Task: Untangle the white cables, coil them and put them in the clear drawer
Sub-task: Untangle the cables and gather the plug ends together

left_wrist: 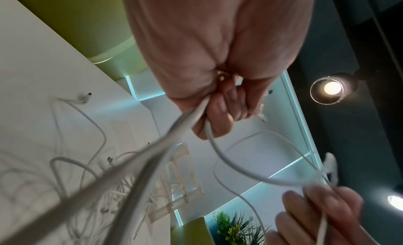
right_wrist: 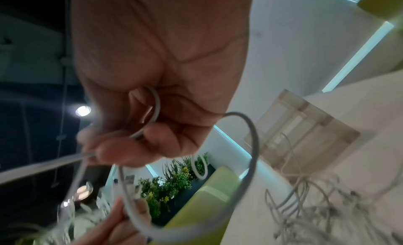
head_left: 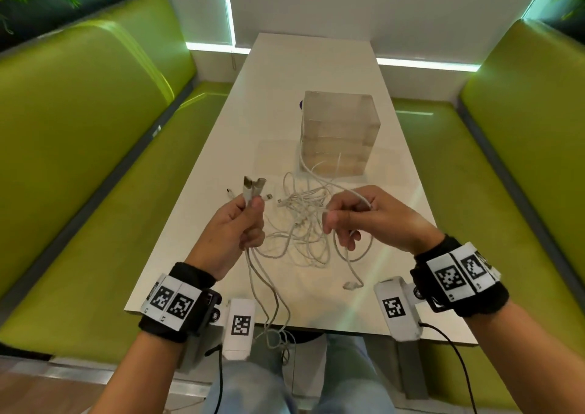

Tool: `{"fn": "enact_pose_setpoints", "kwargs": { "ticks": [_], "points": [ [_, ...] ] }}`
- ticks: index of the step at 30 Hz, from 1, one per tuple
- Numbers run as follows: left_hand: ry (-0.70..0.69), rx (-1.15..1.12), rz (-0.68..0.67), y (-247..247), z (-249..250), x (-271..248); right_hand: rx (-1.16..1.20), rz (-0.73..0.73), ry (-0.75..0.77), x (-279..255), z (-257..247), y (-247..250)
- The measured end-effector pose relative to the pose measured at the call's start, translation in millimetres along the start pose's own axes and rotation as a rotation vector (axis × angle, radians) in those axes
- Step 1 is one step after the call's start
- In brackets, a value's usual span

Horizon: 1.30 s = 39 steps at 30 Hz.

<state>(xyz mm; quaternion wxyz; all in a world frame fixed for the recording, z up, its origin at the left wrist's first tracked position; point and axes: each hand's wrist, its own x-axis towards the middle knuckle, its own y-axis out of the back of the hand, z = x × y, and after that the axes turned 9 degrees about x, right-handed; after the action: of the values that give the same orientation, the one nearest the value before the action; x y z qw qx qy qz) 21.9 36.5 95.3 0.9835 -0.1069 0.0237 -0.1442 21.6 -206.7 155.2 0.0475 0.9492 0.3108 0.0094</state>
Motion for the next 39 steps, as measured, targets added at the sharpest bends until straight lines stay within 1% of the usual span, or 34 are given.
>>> {"fn": "enact_pose_setpoints", "kwargs": {
  "ticks": [3, 4, 6, 7, 9, 12, 16, 18, 21, 23, 24, 25, 26, 28, 29, 30, 31, 32, 34, 35, 37, 38, 39],
  "points": [
    [-0.012, -0.044, 0.046, -1.9, 1.7, 1.4, -0.18, -0.3, -0.198, -2.8, 5.9, -12.2],
    [-0.019, -0.055, 0.051, -4.2, 2.7, 2.2, -0.235, -0.377, -0.268, -3.4, 12.4, -21.0],
    [-0.034, -0.077, 0.062, -6.7, 4.1, 3.4, -0.304, -0.484, -0.369, -5.7, 27.4, -41.4],
    [-0.042, -0.093, 0.062, -7.3, 4.8, 3.7, -0.341, -0.514, -0.403, -7.7, 35.4, -50.0],
    [-0.058, -0.114, 0.053, -7.2, 5.2, 3.9, -0.414, -0.546, -0.467, -12.6, 50.9, -59.2],
    [-0.064, -0.095, 0.056, -5.9, 6.5, 2.7, -0.429, -0.563, -0.596, -16.5, 59.7, -58.6],
    [-0.054, -0.08, 0.084, -3.6, 9.9, 3.1, -0.561, -0.526, -0.732, -15.3, 56.8, -39.5],
    [-0.055, -0.072, 0.09, -3.1, 11.2, 3.8, -0.566, -0.505, -0.802, -15.5, 55.9, -30.5],
    [-0.058, -0.066, 0.078, -4.5, 11.4, 4.7, -0.639, -0.513, -0.919, -18.8, 53.2, -21.0],
    [-0.062, -0.067, 0.07, -4.4, 11.4, 5.0, -0.682, -0.474, -0.979, -22.8, 48.7, -15.8],
    [-0.064, -0.068, 0.07, -3.5, 11.5, 5.1, -0.709, -0.415, -0.973, -25.1, 47.0, -12.1],
    [-0.066, -0.071, 0.071, -2.7, 11.5, 5.3, -0.744, -0.328, -0.927, -26.6, 47.7, -7.0],
    [-0.068, -0.075, 0.074, -1.9, 11.7, 5.7, -0.767, -0.203, -0.845, -26.9, 50.9, -1.0],
    [-0.069, -0.082, 0.075, -1.3, 11.5, 6.2, -0.701, 0.1, -0.636, -24.8, 60.7, 9.0],
    [-0.07, -0.082, 0.072, -1.8, 11.6, 6.4, -0.668, 0.218, -0.541, -22.1, 67.8, 13.0],
    [-0.071, -0.082, 0.066, -2.3, 11.6, 6.5, -0.665, 0.288, -0.478, -18.6, 75.7, 16.7],
    [-0.072, -0.082, 0.06, -3.1, 11.6, 6.5, -0.671, 0.315, -0.458, -15.0, 83.0, 19.4],
    [-0.073, -0.082, 0.054, -3.7, 11.7, 6.1, -0.672, 0.312, -0.47, -11.7, 89.6, 20.4],
    [-0.077, -0.074, 0.048, -4.0, 12.4, 5.6, -0.658, 0.246, -0.515, -5.8, 101.2, 18.4],
    [-0.076, -0.067, 0.047, -4.3, 12.6, 5.1, -0.651, 0.218, -0.506, -4.3, 105.7, 16.3],
    [-0.076, -0.058, 0.054, -4.7, 12.7, 4.8, -0.627, 0.192, -0.439, -3.4, 106.8, 9.6],
    [-0.076, -0.057, 0.062, -4.5, 12.5, 5.0, -0.588, 0.159, -0.424, -4.2, 104.5, 4.8],
    [-0.078, -0.058, 0.073, -3.6, 12.2, 5.3, -0.528, 0.091, -0.429, -5.4, 101.9, -0.2]
  ]
}}
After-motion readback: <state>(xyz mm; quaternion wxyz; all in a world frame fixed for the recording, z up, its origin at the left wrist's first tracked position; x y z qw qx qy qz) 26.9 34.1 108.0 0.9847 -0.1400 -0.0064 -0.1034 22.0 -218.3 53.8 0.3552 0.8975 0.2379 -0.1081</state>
